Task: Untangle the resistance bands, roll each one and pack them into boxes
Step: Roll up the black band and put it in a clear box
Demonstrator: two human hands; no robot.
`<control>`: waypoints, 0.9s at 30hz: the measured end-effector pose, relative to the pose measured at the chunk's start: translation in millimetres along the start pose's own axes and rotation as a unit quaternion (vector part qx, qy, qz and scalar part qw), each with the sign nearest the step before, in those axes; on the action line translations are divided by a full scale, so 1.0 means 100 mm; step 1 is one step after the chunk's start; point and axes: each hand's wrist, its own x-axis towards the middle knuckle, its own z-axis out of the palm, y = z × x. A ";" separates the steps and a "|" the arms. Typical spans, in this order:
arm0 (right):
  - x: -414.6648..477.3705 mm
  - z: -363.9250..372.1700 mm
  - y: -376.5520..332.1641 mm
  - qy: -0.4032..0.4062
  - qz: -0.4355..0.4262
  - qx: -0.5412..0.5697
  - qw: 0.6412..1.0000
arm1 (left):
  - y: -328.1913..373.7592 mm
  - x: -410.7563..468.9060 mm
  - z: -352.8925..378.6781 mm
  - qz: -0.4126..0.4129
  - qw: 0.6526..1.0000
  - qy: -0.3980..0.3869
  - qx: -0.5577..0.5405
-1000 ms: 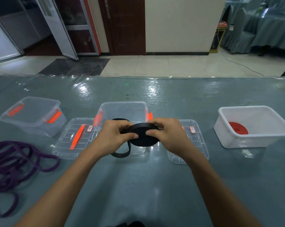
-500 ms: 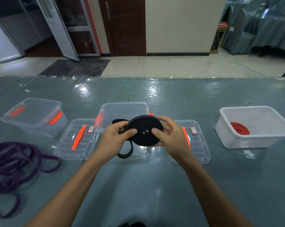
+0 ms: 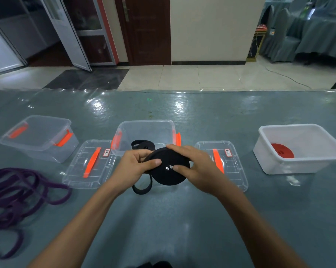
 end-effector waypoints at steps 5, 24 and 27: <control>0.02 0.01 -0.06 -0.051 -0.052 -0.094 0.993 | 0.03 -0.01 0.00 0.006 0.999 -0.021 0.025; 0.05 0.09 0.03 0.093 0.036 0.160 0.982 | -0.04 -0.05 0.19 0.112 0.990 0.087 0.002; 0.02 0.16 0.05 0.113 0.044 0.153 0.981 | -0.06 -0.07 0.18 0.090 0.993 0.071 0.004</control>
